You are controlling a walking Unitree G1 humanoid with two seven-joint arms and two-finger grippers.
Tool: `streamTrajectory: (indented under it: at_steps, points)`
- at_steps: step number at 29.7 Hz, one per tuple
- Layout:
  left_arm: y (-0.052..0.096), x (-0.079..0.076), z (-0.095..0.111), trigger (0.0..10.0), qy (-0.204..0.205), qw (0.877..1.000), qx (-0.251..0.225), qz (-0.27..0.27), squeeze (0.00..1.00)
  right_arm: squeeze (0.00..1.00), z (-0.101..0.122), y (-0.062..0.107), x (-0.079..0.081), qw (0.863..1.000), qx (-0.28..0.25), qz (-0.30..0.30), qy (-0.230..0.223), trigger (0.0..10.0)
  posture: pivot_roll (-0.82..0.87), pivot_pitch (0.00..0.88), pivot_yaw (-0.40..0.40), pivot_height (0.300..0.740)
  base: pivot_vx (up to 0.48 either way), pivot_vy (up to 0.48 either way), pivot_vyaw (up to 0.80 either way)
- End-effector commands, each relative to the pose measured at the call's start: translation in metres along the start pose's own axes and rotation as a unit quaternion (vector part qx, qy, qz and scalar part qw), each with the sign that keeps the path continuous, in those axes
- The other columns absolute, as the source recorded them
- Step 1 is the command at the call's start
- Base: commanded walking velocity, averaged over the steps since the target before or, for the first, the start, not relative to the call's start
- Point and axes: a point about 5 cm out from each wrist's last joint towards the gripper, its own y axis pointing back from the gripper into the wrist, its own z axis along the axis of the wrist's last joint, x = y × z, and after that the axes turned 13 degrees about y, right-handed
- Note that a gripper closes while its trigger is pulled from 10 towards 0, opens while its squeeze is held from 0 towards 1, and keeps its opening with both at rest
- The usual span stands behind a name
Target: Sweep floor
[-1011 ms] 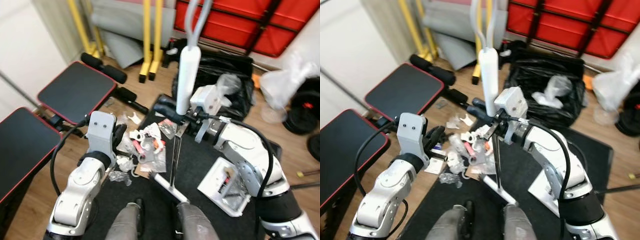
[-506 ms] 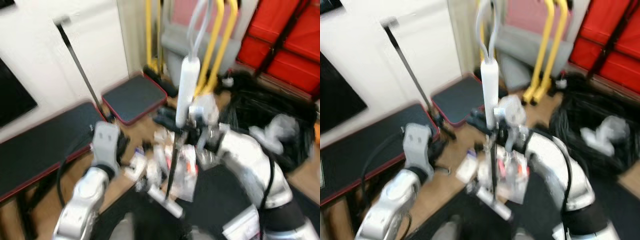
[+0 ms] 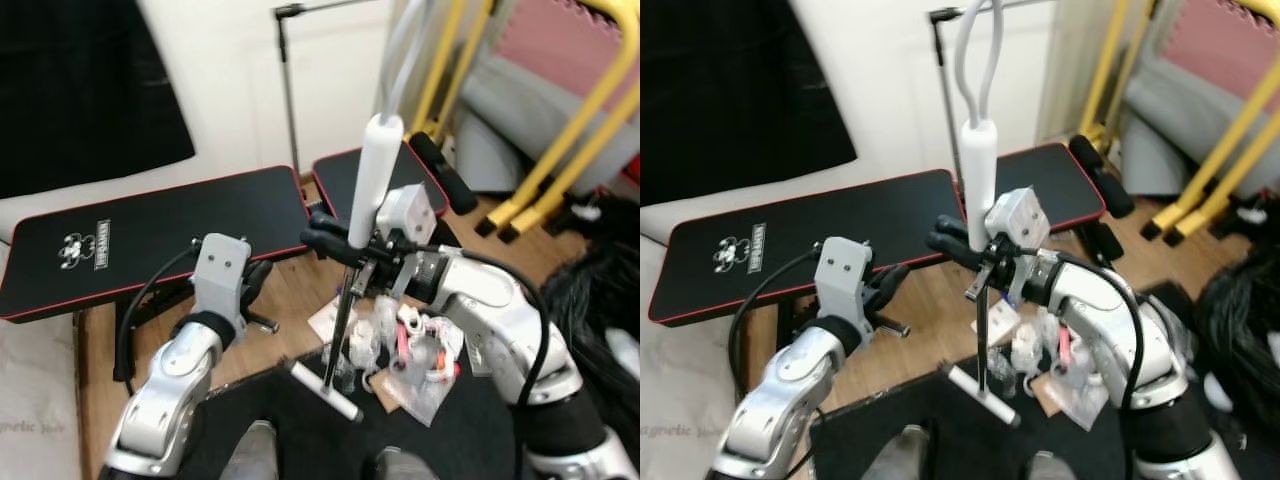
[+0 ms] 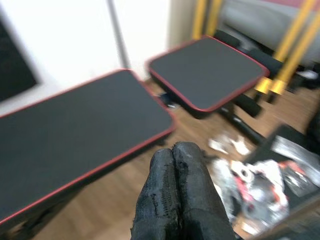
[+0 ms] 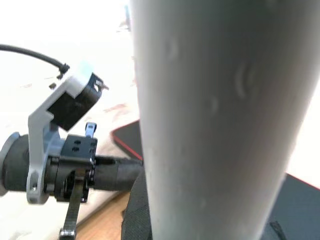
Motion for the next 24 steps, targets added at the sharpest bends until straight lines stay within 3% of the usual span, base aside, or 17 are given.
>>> streamTrajectory:
  at_steps: [1,4,10,17,24]
  points:
    - [0.003,-0.001,-0.006,10.0,-0.001,1.0,0.011,-0.001,0.0,0.0,0.002,-0.001,0.006,1.0,-0.008,0.015,0.004,10.0,-0.03,0.158,-0.087,0.74,0.0,0.0,0.8]
    - [0.003,-0.001,-0.007,10.0,0.002,1.0,0.013,0.0,0.0,0.0,-0.001,-0.001,0.007,1.0,-0.004,0.017,0.002,10.0,-0.03,0.156,-0.089,0.74,0.0,0.0,0.8]
    - [0.003,-0.006,-0.014,10.0,-0.007,1.0,0.027,-0.001,0.0,0.0,-0.028,-0.003,0.015,0.999,0.051,-0.016,-0.005,10.0,-0.02,0.15,-0.1,0.74,0.0,0.0,0.8]
    - [0.001,-0.002,-0.014,10.0,-0.003,0.999,0.03,0.026,0.0,0.0,-0.034,-0.001,0.021,0.997,0.063,-0.031,-0.015,10.0,-0.03,0.149,-0.102,0.74,0.0,0.0,0.8]
    - [-0.001,-0.007,-0.014,10.0,-0.009,0.999,0.033,0.0,0.0,0.0,-0.037,-0.001,0.026,0.997,0.067,-0.042,-0.02,10.0,-0.03,0.146,-0.103,0.74,0.0,0.0,0.8]
